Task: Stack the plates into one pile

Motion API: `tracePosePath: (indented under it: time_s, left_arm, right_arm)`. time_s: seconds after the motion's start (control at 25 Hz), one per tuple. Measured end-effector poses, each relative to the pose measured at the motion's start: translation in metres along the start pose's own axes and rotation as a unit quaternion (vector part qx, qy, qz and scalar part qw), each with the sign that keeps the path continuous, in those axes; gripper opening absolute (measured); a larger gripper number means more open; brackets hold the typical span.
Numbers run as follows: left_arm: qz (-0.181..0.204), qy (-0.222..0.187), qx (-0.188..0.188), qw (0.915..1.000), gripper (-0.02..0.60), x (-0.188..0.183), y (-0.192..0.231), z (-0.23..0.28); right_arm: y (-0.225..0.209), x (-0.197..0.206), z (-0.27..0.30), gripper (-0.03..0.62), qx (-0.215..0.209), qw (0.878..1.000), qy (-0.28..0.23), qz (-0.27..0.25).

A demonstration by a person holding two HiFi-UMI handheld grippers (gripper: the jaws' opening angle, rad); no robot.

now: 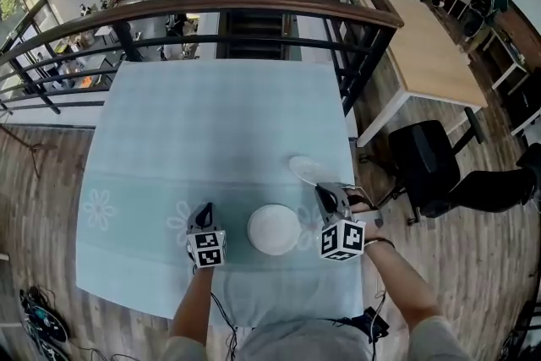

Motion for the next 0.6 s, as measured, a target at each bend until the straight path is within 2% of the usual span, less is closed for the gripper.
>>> tracePosePath:
  time_s: [0.16,0.6]
  left_arm:
    - [0.003,0.005,0.000,1.0000,0.020,-0.006,-0.004,0.007]
    - [-0.006,0.006,0.004,1.0000,0.020,0.002,-0.001,0.007]
  right_arm:
    - [0.003,-0.009,-0.017,0.031,0.000,1.000,-0.023,-0.006]
    - [0.042,-0.041,-0.049,0.030,-0.037,0.997,-0.070,-0.025]
Point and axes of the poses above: the fingertips, and each gripper's own axes: z forward along the fingers, y to its left, x out of its underside, the point moved 8 cm from there along -z, backward along the fingers, and after that the axes turned 10 degrees about x, right-handed, at the moved point
